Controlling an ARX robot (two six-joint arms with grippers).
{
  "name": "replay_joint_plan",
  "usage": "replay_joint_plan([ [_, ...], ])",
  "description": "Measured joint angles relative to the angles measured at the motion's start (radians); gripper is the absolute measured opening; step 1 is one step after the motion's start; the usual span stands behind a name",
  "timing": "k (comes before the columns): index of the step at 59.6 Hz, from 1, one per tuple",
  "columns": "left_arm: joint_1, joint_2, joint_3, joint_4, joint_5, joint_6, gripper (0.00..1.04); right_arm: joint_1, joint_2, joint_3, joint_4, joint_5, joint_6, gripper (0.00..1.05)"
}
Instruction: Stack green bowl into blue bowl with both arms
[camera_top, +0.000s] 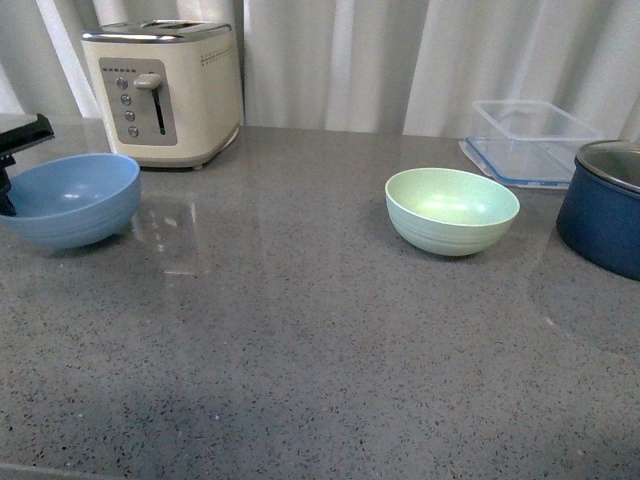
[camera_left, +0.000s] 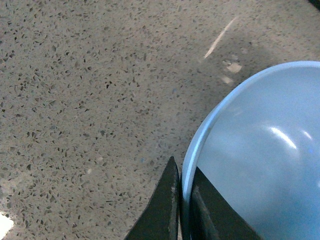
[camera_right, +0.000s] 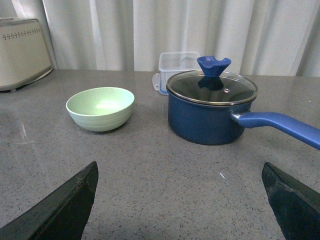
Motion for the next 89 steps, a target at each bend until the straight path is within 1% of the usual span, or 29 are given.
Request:
replay_joint_plan([
  [10,-0.074,-0.037,0.041,-0.014,0.012,-0.005,0.04,0.0,0.0,0.0,0.0,0.0,0.0,0.95],
  [16,-0.138,-0.039,0.083,-0.023,0.008,-0.009,0.04,0.0,0.0,0.0,0.0,0.0,0.0,0.95],
  [23,-0.247,-0.006,0.154,-0.038,-0.003,-0.014,0.04,0.0,0.0,0.0,0.0,0.0,0.0,0.95],
  [32,-0.322,0.063,0.212,-0.063,-0.014,-0.015,0.04,0.0,0.0,0.0,0.0,0.0,0.0,0.95],
  [43,-0.38,0.158,0.256,-0.079,-0.022,-0.014,0.04,0.0,0.0,0.0,0.0,0.0,0.0,0.95],
  [62,-0.409,0.217,0.319,-0.105,-0.043,-0.013,0.04,0.0,0.0,0.0,0.0,0.0,0.0,0.95],
  [67,-0.41,0.222,0.322,-0.109,-0.049,-0.008,0.2,0.0,0.0,0.0,0.0,0.0,0.0,0.95],
  [73,-0.409,0.22,0.323,-0.109,-0.05,-0.006,0.36,0.0,0.0,0.0,0.0,0.0,0.0,0.95],
  [77,-0.408,0.216,0.322,-0.098,-0.058,-0.002,0.45,0.0,0.0,0.0,0.0,0.0,0.0,0.95],
  [80,-0.405,0.198,0.306,-0.06,-0.056,0.0,0.54,0.0,0.0,0.0,0.0,0.0,0.0,0.95],
  [84,-0.405,0.161,0.267,0.002,-0.068,0.018,0.63,0.0,0.0,0.0,0.0,0.0,0.0,0.95],
  [87,-0.404,0.105,0.211,0.09,-0.069,0.046,0.72,0.0,0.0,0.0,0.0,0.0,0.0,0.95],
  [89,-0.402,0.063,0.17,0.158,-0.09,0.063,0.77,0.0,0.0,0.0,0.0,0.0,0.0,0.95],
])
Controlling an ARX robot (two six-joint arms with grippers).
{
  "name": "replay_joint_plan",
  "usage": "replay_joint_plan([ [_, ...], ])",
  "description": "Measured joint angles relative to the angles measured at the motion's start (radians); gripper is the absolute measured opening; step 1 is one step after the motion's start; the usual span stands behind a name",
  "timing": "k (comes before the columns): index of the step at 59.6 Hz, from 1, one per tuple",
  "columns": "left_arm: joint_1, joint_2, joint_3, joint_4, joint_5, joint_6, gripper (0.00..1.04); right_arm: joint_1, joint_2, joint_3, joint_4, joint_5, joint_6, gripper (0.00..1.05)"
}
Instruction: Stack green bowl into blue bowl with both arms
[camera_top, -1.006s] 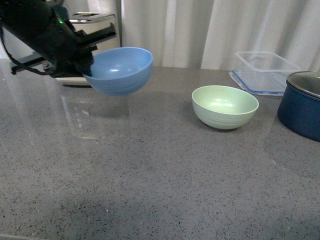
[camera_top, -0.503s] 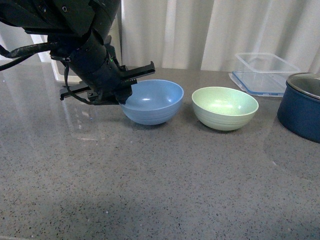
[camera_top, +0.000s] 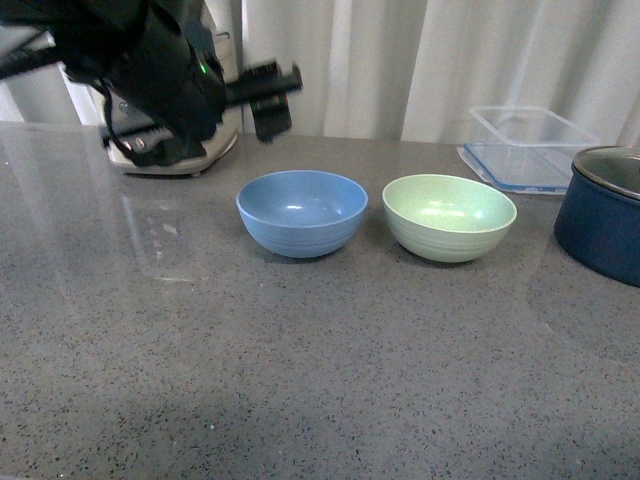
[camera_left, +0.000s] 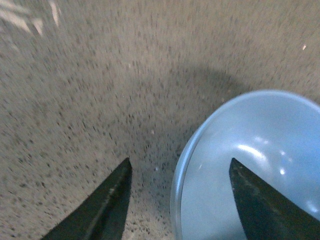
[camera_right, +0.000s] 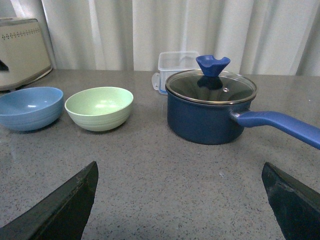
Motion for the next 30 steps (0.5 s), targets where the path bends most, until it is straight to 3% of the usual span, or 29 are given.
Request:
replay_joint_plan([
  [2,0.002,-0.091,-0.087,0.14,-0.039,0.031,0.87,0.0,0.0,0.0,0.0,0.0,0.0,0.95],
  [3,0.003,-0.12,-0.117,0.193,-0.062,0.065,0.85,0.0,0.0,0.0,0.0,0.0,0.0,0.95],
  [7,0.018,-0.262,-0.287,0.471,-0.094,0.193,0.71,0.0,0.0,0.0,0.0,0.0,0.0,0.95],
  [13,0.056,-0.425,-0.547,0.704,-0.07,0.295,0.49,0.0,0.0,0.0,0.0,0.0,0.0,0.95],
  [27,0.121,-0.564,-0.933,0.835,-0.01,0.333,0.05,0.0,0.0,0.0,0.0,0.0,0.0,0.95],
  [30,0.13,-0.609,-0.982,0.855,0.002,0.338,0.04,0.0,0.0,0.0,0.0,0.0,0.0,0.95],
])
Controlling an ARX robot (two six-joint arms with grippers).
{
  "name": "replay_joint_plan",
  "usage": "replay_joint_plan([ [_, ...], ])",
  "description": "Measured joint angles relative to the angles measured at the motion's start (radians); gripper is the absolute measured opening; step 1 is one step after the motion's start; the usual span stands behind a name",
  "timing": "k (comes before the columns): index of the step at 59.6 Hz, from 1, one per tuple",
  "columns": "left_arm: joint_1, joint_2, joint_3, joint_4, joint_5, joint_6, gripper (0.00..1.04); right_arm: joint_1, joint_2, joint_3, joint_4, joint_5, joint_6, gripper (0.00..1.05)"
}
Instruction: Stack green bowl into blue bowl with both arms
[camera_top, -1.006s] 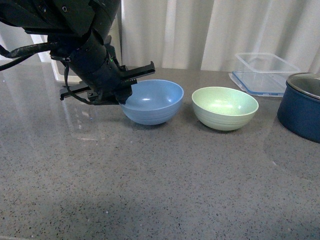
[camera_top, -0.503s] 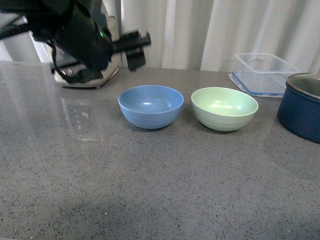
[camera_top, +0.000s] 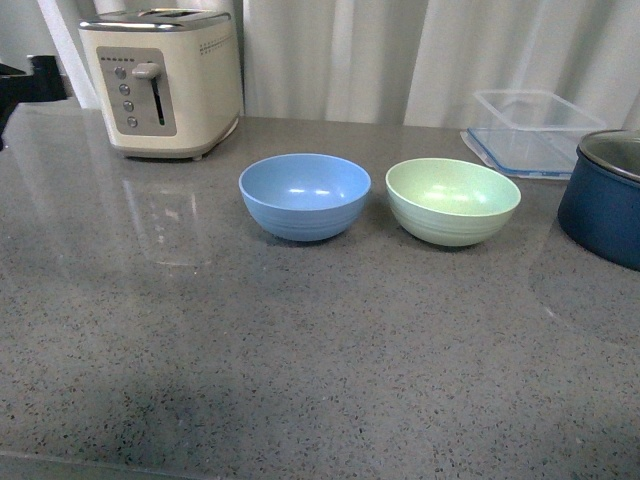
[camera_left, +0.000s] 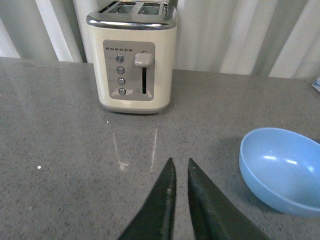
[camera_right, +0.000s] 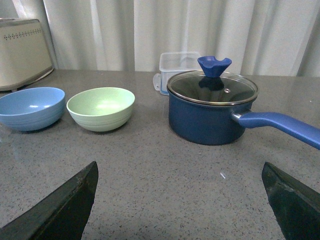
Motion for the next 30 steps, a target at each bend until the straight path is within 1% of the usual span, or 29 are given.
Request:
replay_joint_plan([
  [10,0.027,-0.106,-0.131,0.033,0.026,0.005,0.04,0.0,0.0,0.0,0.0,0.0,0.0,0.95],
  [25,0.062,-0.261,-0.292,0.034,0.059,0.005,0.04,0.0,0.0,0.0,0.0,0.0,0.0,0.95],
  [30,0.106,-0.311,-0.329,0.02,0.122,0.006,0.04,0.0,0.0,0.0,0.0,0.0,0.0,0.95],
])
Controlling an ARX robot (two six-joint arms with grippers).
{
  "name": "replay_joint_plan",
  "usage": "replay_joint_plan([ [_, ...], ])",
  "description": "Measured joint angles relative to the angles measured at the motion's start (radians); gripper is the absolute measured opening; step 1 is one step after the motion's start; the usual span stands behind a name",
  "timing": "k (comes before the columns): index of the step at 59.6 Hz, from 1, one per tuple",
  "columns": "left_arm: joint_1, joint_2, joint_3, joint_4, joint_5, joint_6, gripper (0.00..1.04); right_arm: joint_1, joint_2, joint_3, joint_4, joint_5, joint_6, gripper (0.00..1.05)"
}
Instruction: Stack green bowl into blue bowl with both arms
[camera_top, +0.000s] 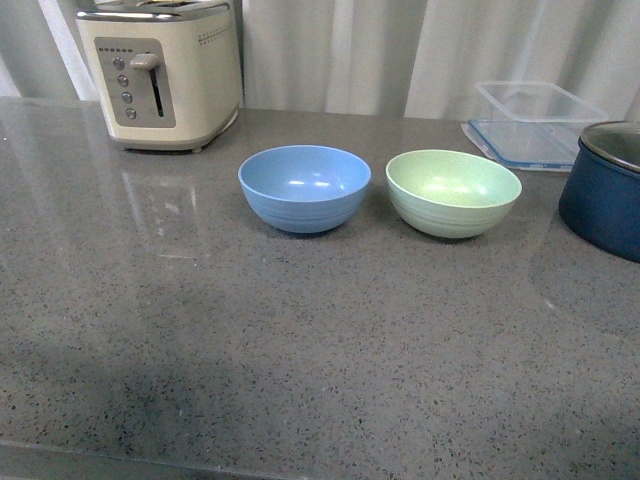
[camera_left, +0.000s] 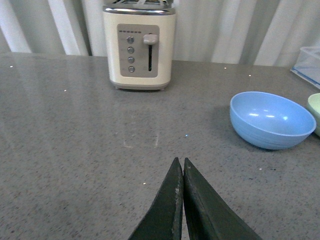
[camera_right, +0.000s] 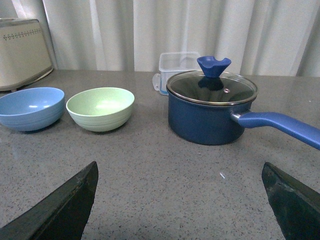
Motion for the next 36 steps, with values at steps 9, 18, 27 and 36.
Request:
replay_joint_plan([
  [9,0.024,-0.126,-0.073,-0.056,0.002,0.0,0.04,0.0,0.0,0.0,0.0,0.0,0.0,0.95],
  [18,0.024,-0.243,-0.117,-0.128,0.003,0.0,0.04,0.0,0.0,0.0,0.0,0.0,0.0,0.95],
  [27,0.024,-0.287,-0.173,-0.116,0.002,0.0,0.04,0.0,0.0,0.0,0.0,0.0,0.0,0.95],
  [36,0.024,-0.432,-0.173,-0.242,0.003,0.0,0.04,0.0,0.0,0.0,0.0,0.0,0.0,0.95],
])
